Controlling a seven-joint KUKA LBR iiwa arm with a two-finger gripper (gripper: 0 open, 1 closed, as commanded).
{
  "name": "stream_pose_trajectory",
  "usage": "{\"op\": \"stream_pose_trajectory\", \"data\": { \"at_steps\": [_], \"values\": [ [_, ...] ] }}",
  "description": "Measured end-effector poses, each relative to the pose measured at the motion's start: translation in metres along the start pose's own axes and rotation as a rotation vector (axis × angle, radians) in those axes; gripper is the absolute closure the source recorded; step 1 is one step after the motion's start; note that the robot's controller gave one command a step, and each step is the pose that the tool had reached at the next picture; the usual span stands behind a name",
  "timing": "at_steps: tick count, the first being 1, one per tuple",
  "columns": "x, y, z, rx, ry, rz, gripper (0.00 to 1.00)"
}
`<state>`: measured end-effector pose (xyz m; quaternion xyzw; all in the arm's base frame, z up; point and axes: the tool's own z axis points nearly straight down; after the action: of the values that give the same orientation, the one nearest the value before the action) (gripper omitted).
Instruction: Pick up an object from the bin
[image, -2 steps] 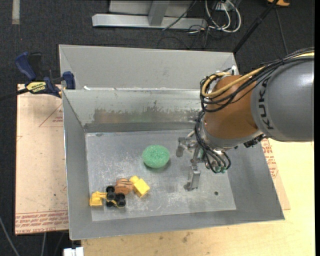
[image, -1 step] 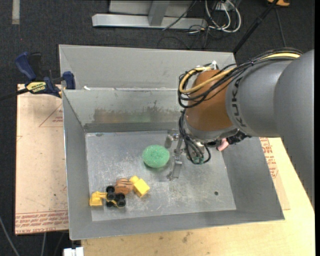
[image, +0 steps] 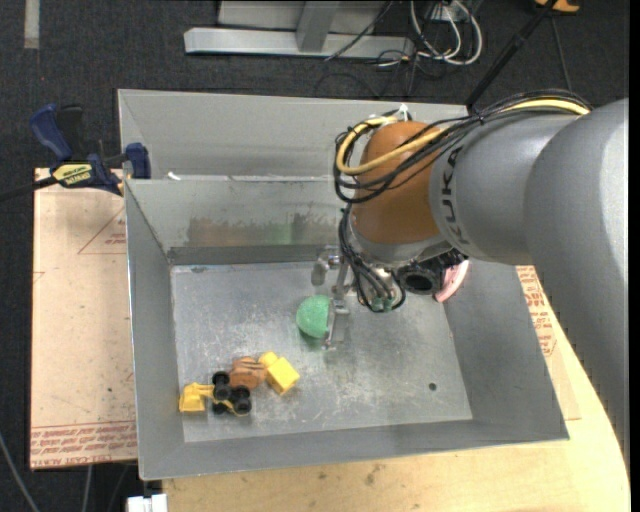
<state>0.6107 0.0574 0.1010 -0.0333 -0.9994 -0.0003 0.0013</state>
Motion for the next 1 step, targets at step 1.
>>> {"op": "stream_pose_trajectory", "data": {
  "at_steps": [1],
  "values": [
    [-0.0039, 0.0027, -0.0192, -0.002, -0.007, -0.017, 0.0]
  ]
}}
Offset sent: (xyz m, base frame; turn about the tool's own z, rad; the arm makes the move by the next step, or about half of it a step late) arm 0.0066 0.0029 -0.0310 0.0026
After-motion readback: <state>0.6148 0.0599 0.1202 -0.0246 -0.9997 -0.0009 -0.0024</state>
